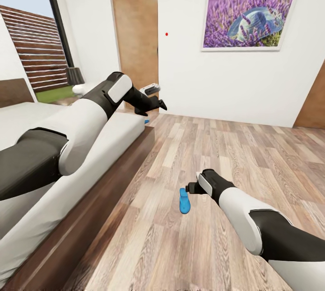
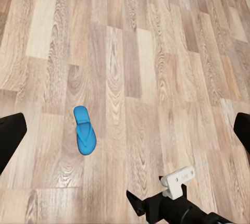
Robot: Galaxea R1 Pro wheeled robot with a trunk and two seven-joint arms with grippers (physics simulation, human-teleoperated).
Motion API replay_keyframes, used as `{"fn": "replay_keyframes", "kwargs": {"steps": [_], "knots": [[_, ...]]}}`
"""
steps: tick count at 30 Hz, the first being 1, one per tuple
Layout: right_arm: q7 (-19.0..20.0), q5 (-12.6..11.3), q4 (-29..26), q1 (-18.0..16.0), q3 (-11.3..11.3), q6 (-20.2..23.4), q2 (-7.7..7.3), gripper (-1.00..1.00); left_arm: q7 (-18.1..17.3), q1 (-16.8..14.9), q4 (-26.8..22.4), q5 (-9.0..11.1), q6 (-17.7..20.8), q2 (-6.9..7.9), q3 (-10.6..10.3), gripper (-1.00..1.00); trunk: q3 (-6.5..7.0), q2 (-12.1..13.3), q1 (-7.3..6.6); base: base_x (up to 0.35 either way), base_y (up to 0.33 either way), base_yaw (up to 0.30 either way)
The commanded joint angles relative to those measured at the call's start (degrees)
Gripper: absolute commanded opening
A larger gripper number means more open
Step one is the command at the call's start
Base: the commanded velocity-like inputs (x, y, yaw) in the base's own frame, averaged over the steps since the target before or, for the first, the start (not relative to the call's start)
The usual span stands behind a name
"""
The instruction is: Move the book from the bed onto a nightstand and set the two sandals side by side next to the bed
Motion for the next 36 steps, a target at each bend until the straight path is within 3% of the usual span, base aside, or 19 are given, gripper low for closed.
{"fn": "replay_keyframes", "kwargs": {"steps": [1,24,36], "knots": [[-0.4,-0.4,-0.1,0.0,0.0,0.2,0.03,1.0,0.3,0.0,0.0,0.4,0.1,0.0,-0.1,1.0,-0.28,0.0,0.01,0.0,0.0,0.0],[-0.3,-0.4,-0.1,0.0,0.0,0.0,0.05,1.0,0.3,0.0,0.0,0.4,0.1,0.0,-0.2,1.0,-5.38,-0.4,0.6,0.0,0.0,0.007],[-0.4,-0.4,0.0,0.0,0.0,0.0,0.05,1.0,0.3,0.0,1.0,0.4,0.1,0.0,-0.3,1.0,-8.05,-0.5,0.91,0.0,0.0,0.221]]}}
